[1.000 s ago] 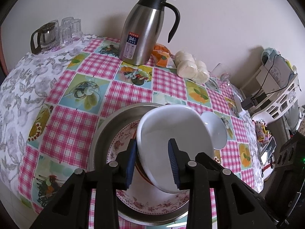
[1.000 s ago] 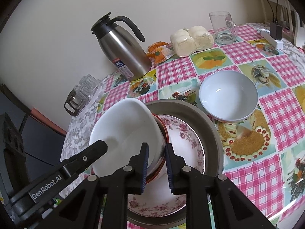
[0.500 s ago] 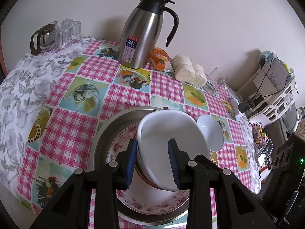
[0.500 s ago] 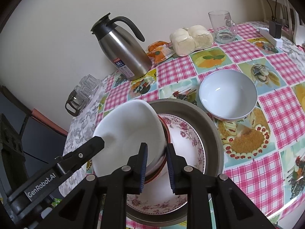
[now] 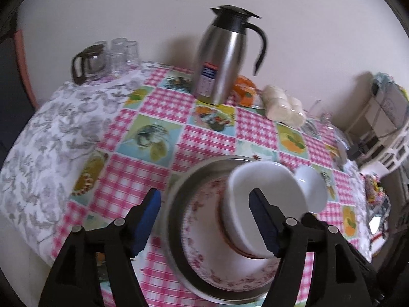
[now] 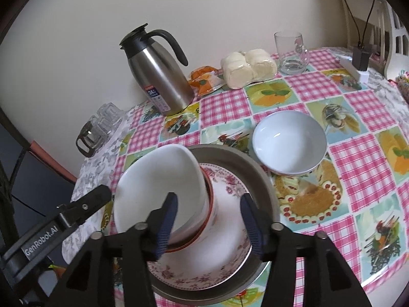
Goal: Organize plates and bowls
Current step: 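Open both grippers to release the square bowl, then withdraw both grippers and move them to the round white bowl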
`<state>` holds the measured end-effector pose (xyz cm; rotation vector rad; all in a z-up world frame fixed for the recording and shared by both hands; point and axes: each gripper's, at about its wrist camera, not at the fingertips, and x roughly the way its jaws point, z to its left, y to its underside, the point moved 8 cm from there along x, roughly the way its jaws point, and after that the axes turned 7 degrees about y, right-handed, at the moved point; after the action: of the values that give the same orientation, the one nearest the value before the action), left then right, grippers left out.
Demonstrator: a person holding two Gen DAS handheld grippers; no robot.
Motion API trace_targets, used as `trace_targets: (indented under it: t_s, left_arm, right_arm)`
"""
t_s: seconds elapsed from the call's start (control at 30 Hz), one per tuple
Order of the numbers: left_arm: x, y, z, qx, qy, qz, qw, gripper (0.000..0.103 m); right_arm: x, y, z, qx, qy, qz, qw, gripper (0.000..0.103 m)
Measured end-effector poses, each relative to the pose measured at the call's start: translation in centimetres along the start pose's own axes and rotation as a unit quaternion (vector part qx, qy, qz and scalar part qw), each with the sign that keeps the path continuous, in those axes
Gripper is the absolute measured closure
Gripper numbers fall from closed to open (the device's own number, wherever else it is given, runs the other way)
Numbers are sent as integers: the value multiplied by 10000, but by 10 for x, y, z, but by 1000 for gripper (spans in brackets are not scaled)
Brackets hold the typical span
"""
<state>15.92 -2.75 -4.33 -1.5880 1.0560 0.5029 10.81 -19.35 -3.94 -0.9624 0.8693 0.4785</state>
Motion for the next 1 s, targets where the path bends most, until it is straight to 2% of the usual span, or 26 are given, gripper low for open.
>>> trace_targets:
  t_s: [0.17, 0.47, 0.63, 0.73, 1.0]
  left_arm:
    - [1, 0, 20, -204, -354, -18, 9992, 16]
    - [-3, -2, 37, -414, -615, -156, 9971, 15]
    - [-4, -1, 40, -490, -680, -177, 9963, 13]
    - [-4, 0, 40, -560, -682, -190, 9959, 3]
    - [-10, 1, 31, -625, -683, -302, 9952, 3]
  right_arm:
    - [-1, -1, -2, -88, 103, -79, 9999, 25]
    - [-2, -2, -4, -124, 154, -108, 9997, 2]
    - [-3, -2, -6, -139, 156, -112, 9997, 0]
    - [-5, -3, -8, -137, 129, -131, 9997, 0]
    - [-15, -7, -25, -82, 128, -193, 9997, 0]
